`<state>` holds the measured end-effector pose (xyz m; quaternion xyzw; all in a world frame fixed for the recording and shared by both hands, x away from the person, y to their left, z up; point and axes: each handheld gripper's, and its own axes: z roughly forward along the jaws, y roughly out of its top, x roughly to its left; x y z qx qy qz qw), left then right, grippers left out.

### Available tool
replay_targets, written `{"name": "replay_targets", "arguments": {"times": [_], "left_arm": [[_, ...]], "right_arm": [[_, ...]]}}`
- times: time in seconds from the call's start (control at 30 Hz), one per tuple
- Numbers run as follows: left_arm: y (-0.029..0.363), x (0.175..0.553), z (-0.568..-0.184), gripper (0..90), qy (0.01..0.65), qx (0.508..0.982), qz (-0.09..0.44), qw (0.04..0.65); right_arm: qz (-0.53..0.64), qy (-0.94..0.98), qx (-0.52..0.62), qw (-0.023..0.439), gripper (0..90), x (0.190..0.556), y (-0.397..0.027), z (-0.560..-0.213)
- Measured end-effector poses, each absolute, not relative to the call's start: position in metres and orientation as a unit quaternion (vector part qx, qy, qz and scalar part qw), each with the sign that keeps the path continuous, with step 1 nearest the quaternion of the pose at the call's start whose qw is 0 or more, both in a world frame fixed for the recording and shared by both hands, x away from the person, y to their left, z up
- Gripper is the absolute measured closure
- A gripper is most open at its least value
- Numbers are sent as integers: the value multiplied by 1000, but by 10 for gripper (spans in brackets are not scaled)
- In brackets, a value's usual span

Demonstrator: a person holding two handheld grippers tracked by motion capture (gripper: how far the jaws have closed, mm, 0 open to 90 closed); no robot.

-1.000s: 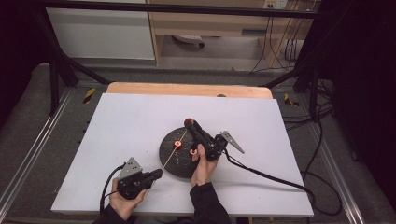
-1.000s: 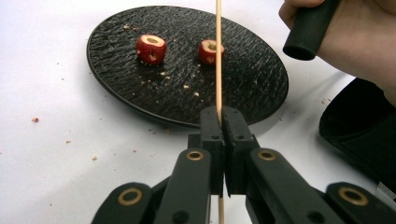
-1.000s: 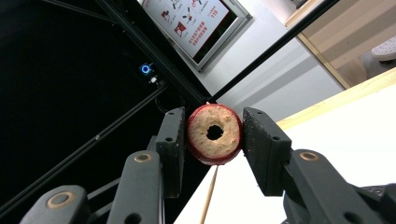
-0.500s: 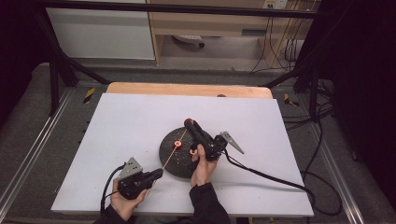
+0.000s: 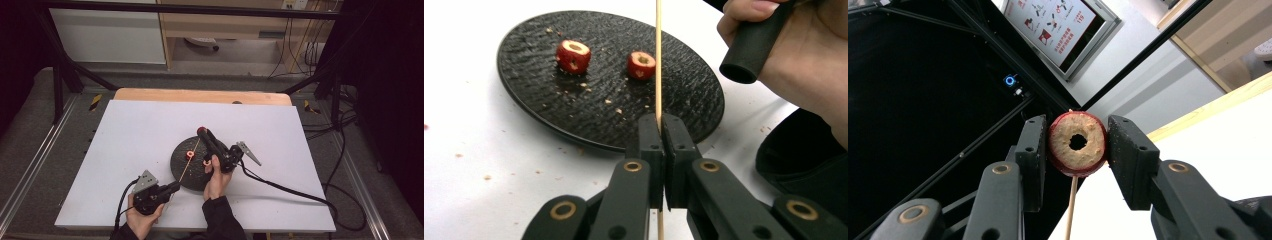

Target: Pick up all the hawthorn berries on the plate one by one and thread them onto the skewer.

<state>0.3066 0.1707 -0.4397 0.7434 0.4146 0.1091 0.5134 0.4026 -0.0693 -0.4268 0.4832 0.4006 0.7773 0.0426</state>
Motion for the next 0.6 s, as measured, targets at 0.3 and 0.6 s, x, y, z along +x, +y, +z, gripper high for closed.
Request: {"name": "replay_targets", "arguments": {"times": [0.3,0.6], "left_arm": [[157,304,-443,881,431,736,97,512],[162,308,-437,886,434,727,95,524]], "right_arm": [[783,393,481,27,617,403,-69,-428],[778,407,478,24,616,400,-69,-428]]}}
